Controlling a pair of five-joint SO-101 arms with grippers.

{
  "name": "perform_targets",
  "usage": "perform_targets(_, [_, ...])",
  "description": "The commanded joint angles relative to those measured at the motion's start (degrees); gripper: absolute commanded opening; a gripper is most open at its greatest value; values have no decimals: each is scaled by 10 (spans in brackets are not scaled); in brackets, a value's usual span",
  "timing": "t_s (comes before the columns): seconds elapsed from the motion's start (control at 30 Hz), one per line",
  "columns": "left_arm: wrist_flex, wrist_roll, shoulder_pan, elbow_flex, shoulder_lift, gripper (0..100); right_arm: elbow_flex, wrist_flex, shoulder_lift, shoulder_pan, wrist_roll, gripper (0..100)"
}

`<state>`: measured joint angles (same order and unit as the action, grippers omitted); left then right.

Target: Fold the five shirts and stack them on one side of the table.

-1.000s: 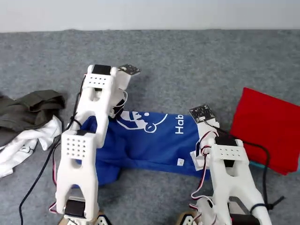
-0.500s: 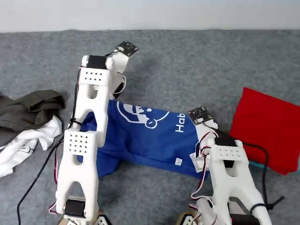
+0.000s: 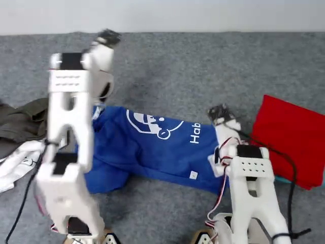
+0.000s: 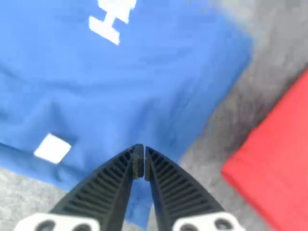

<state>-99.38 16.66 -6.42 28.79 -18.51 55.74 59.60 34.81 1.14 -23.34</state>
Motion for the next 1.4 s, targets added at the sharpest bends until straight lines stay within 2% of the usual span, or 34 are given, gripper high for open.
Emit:
perform_targets(0.0, [-11, -4, -65, -63, 142, 22, -60, 24, 15, 45, -2, 9])
perform_targets(0.23, [-11, -2, -161, -188, 296, 22, -135, 65, -37, 156, 23, 9])
perform_targets(0.5, [-10, 57, -258, -301, 409, 23, -246, 61, -153, 259, 34, 10])
perform_targets(0.8, [-10, 86, -346, -356, 419, 23, -415, 58, -311, 327, 35, 18])
perform_targets(1.0, [-11, 104, -411, -358, 419, 23, -549, 72, -440, 330, 35, 182])
perform_targets(1.17, [-11, 105, -460, -358, 419, 23, -665, 151, -530, 364, 41, 186])
perform_targets(1.37, [-11, 129, -518, -358, 419, 23, -802, 249, -622, 413, 123, 188])
